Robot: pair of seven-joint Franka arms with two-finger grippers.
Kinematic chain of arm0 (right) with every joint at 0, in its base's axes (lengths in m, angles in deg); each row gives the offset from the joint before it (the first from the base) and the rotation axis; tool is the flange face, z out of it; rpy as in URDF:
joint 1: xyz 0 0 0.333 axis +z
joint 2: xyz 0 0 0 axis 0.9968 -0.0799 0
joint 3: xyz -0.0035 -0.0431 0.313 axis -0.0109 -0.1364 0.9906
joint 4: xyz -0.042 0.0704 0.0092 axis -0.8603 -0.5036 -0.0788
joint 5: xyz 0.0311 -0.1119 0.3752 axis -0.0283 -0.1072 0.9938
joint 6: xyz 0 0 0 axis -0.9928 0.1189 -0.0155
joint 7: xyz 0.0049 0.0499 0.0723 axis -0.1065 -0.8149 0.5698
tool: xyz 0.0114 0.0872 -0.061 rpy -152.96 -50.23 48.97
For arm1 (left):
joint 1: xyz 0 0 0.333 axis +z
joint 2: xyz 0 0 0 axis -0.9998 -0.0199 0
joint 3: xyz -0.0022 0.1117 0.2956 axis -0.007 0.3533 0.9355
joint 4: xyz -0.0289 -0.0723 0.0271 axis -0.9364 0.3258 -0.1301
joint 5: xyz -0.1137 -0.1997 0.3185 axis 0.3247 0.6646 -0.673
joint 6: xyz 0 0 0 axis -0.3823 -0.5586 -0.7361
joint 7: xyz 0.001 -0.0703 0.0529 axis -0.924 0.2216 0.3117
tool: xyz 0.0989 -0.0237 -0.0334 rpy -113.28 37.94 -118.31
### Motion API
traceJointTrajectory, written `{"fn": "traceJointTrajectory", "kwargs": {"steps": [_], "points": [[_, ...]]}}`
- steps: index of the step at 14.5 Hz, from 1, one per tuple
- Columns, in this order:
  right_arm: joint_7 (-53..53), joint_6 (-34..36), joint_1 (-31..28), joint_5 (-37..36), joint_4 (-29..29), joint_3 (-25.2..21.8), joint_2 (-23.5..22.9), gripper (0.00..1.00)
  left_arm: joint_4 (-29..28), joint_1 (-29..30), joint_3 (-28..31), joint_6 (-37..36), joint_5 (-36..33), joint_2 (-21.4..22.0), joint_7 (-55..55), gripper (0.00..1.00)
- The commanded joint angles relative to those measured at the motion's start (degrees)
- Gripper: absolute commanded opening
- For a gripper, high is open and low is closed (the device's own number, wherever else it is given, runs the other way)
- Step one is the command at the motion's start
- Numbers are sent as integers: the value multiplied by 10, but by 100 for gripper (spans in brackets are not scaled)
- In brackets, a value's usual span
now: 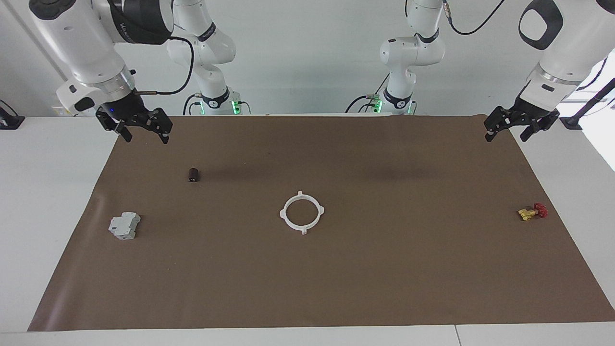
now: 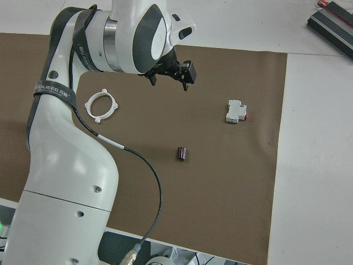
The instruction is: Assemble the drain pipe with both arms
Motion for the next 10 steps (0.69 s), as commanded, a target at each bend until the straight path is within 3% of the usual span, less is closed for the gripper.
{"fn": "traceJointTrajectory", "kwargs": {"steps": [1,10], "points": [[14,-5,-6,3,5,4,6,100,5,1,-2,-21,9,3,4,100],[14,-8,-5,3,5,4,7,100,75,-2,-3,-75,26,-28,81,100]]}}
